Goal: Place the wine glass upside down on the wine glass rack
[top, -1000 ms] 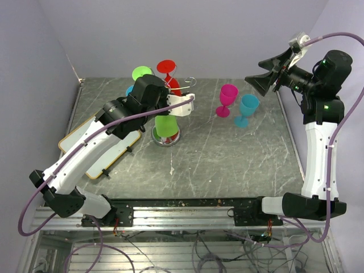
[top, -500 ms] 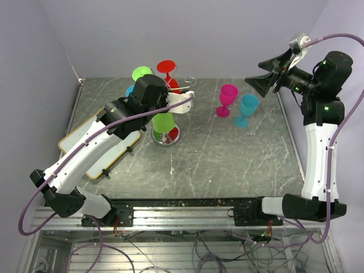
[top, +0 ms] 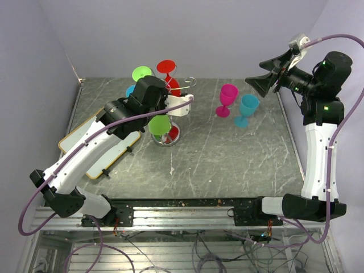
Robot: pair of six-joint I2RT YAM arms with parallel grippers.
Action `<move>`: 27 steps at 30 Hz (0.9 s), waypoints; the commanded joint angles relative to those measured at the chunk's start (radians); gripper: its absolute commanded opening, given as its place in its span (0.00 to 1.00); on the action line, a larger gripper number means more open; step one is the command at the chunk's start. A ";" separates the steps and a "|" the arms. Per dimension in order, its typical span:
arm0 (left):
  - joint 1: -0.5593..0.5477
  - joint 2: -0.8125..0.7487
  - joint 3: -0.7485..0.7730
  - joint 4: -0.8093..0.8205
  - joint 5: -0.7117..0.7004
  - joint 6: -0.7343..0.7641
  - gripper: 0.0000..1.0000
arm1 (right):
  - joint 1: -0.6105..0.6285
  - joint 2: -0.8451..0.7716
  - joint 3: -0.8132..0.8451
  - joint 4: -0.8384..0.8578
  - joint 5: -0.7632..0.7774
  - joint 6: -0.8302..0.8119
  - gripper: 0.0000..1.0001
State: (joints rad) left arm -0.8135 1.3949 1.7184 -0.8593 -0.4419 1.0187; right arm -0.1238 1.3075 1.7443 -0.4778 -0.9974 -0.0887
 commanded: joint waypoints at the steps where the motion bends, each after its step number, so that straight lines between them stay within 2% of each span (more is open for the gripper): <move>1: -0.006 -0.029 0.020 -0.030 -0.032 0.021 0.07 | -0.011 -0.007 -0.004 0.010 0.006 -0.006 0.81; 27: -0.002 -0.066 0.074 -0.179 0.115 0.048 0.07 | -0.027 -0.012 -0.037 0.040 0.005 0.021 0.82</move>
State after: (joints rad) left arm -0.8135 1.3594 1.7443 -1.0080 -0.3622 1.0660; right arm -0.1406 1.3075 1.7203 -0.4648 -0.9951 -0.0814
